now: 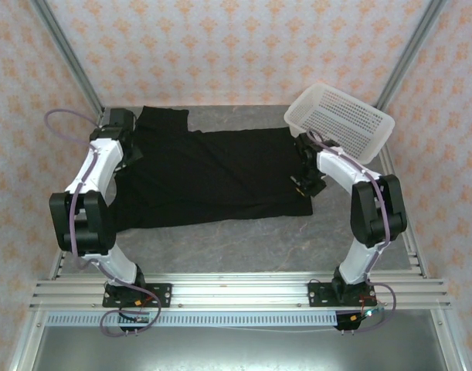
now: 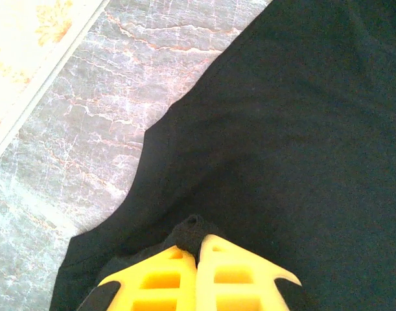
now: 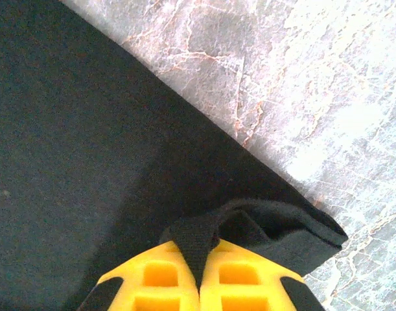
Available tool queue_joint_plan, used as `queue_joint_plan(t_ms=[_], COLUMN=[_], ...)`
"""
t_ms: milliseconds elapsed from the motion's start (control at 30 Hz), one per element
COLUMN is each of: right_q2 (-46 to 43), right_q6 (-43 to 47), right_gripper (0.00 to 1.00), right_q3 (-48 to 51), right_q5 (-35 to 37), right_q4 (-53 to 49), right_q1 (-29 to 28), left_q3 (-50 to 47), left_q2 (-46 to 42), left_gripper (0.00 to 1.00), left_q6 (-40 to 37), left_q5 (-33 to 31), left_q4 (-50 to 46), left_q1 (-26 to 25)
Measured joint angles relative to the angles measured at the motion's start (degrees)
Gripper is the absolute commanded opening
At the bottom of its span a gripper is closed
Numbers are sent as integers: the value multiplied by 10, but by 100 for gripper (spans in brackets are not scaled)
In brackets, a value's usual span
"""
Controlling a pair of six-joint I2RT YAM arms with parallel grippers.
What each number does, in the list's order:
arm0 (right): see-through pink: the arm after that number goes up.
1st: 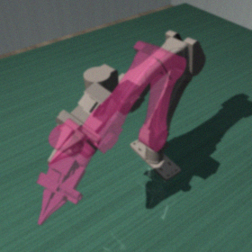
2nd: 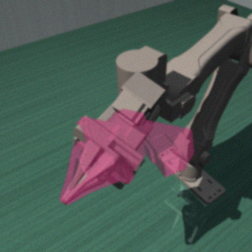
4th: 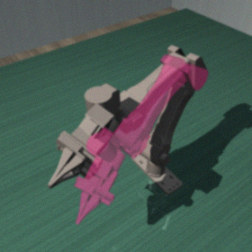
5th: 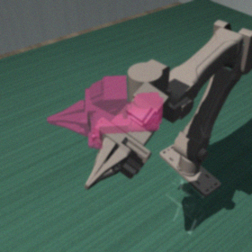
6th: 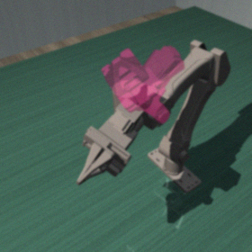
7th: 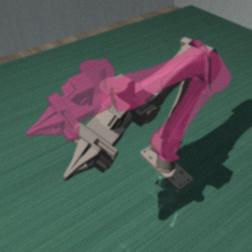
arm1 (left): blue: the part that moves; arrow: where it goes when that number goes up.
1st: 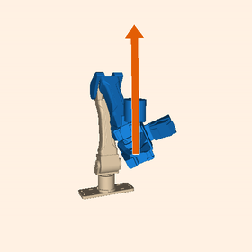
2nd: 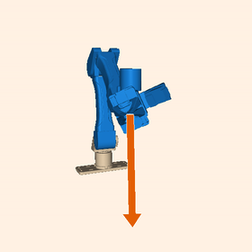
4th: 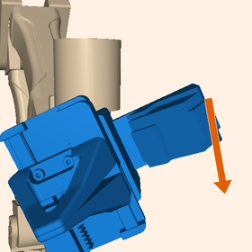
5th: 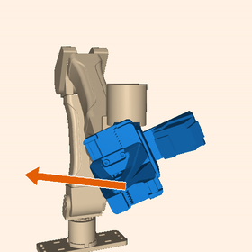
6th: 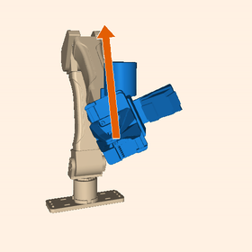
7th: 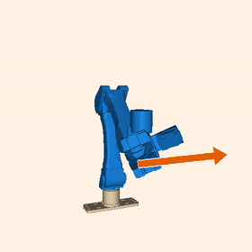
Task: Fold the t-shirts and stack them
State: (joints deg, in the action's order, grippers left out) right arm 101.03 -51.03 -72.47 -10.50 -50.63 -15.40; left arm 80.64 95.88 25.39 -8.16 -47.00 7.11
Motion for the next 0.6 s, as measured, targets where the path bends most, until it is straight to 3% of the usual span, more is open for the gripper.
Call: queue_joint_plan(t_ms=[333,600], right_q2=[30,30], right_q6=[-16,-24], right_gripper=[0,0], right_q3=[-18,-23], right_q5=[0,-14], right_q4=[-1,1], right_q1=[9,9], left_q3=[67,112], left_q2=[39,40], left_gripper=[0,0], left_q6=[-4,2], left_q5=[-10,-62], left_q4=[-1,-41], left_q1=[0,-4])
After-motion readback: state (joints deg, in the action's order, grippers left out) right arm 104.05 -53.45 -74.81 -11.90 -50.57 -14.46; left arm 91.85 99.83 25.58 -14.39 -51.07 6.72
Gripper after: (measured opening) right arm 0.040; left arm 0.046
